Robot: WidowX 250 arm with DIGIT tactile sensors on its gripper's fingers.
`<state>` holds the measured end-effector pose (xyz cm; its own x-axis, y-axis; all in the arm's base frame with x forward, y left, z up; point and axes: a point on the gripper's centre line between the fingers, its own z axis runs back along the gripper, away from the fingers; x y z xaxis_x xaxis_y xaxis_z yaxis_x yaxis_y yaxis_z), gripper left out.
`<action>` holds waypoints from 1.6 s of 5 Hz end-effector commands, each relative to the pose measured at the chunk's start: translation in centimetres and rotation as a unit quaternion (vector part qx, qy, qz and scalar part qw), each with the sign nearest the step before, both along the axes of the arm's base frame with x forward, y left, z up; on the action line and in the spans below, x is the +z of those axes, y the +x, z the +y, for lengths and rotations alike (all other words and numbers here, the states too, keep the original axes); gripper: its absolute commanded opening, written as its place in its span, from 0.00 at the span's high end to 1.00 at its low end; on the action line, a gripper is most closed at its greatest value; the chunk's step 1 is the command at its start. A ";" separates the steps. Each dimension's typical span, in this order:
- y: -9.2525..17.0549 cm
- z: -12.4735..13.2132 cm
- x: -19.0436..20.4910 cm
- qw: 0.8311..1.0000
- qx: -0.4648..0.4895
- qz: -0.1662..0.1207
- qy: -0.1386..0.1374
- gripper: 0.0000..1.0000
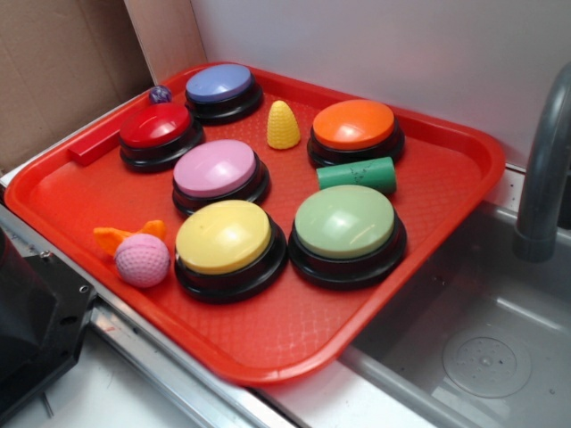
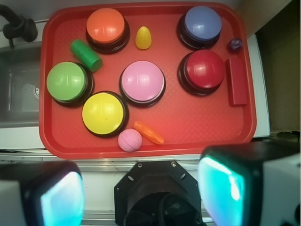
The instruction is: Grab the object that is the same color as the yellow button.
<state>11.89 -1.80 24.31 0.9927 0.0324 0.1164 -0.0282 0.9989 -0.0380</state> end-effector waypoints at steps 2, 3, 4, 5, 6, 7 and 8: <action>1.5 0.7 -1.2 0.999 -0.024 -0.012 0.018 0.00; 4.7 1.9 -3.1 0.995 -0.086 -0.039 0.044 0.00; 8.3 2.2 -4.7 0.986 -0.137 -0.069 0.059 0.00; 11.4 2.7 -6.4 0.981 -0.170 -0.082 0.047 0.00; 15.5 2.2 -9.8 0.959 -0.260 -0.113 0.008 0.00; 17.3 2.3 -12.0 0.953 -0.271 -0.139 -0.007 0.00; 19.6 2.5 -14.4 0.953 -0.274 -0.130 0.012 0.00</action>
